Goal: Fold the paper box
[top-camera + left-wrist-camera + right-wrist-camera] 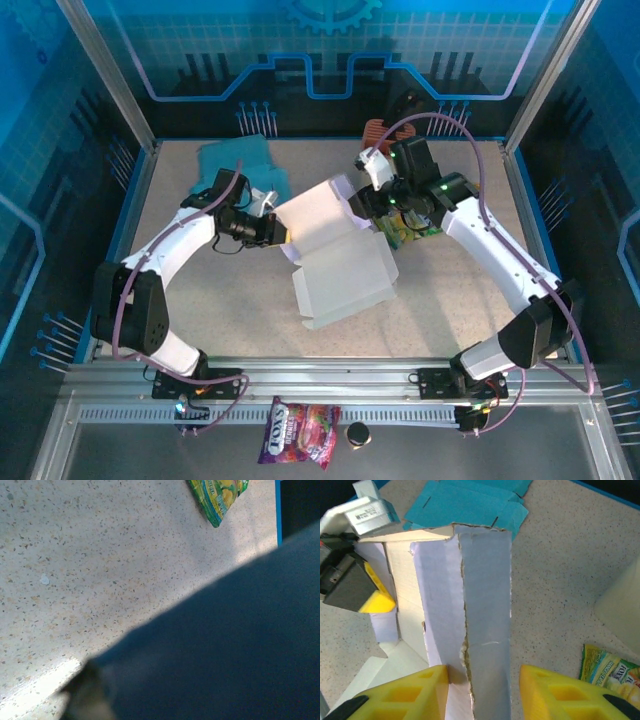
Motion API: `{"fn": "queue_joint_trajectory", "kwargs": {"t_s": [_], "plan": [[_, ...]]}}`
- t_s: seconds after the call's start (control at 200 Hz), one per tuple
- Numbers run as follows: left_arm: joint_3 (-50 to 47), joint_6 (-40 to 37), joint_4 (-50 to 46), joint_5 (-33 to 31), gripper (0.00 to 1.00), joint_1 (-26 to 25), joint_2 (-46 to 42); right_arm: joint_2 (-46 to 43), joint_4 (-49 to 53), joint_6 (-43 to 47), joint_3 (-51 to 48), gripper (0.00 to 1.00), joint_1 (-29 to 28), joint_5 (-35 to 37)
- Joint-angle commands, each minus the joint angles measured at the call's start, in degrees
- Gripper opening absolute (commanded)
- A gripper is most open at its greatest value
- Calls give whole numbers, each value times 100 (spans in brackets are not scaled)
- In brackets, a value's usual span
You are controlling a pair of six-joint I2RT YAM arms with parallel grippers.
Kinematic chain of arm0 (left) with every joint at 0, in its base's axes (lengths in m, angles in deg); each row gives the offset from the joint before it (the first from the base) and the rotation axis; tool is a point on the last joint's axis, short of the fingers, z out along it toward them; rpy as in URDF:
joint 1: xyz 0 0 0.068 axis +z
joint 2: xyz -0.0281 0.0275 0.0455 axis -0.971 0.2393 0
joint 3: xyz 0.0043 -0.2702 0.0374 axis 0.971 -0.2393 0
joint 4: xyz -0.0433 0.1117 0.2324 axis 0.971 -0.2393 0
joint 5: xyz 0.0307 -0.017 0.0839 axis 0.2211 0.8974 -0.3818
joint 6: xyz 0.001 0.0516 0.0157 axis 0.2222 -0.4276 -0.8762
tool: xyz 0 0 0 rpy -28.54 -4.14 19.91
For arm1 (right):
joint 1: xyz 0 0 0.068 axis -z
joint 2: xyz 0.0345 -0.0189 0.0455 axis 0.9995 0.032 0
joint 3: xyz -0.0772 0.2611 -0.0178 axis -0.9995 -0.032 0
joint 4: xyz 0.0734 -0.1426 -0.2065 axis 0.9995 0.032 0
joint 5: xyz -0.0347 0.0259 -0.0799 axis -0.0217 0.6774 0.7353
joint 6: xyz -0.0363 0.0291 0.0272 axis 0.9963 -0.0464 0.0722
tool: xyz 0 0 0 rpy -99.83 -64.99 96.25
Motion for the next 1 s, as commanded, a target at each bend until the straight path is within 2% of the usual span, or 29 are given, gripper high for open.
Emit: {"fn": "queue_joint_trajectory", "kwargs": {"t_s": [0.0, 0.11, 0.185, 0.29, 0.445, 0.635, 0.74, 0.845, 0.996], "plan": [[45, -180, -165, 61, 0, -51, -217, 50, 40, 121, 13, 42, -119, 210], [16, -188, -189, -20, 0, -59, -211, 20, 19, 97, -49, 42, -123, 317], [-12, -190, -203, -366, 0, -121, -248, -77, -8, 46, -164, 43, -105, 382], [-155, -54, -40, -1412, 0, -321, -359, -345, -232, -135, -709, 48, 13, 254], [-807, 3, 845, -2724, 0, -860, -567, -794, -834, -709, -1949, 53, 212, 43], [-1544, 56, 1665, -4330, 0, -1521, -746, -1158, -1236, -1028, -3051, 54, 294, 137], [-2038, 42, 2293, -5208, 0, -1965, -1070, -1522, -1460, -1139, -3410, 54, 504, -43], [-2484, 179, 2841, -5636, 0, -2198, -1378, -1797, -1474, -1240, -3747, 53, 736, -199], [-3216, 340, 3744, -5857, 0, -2371, -1785, -2208, -1463, -1688, -3842, 52, 780, -367]]}}
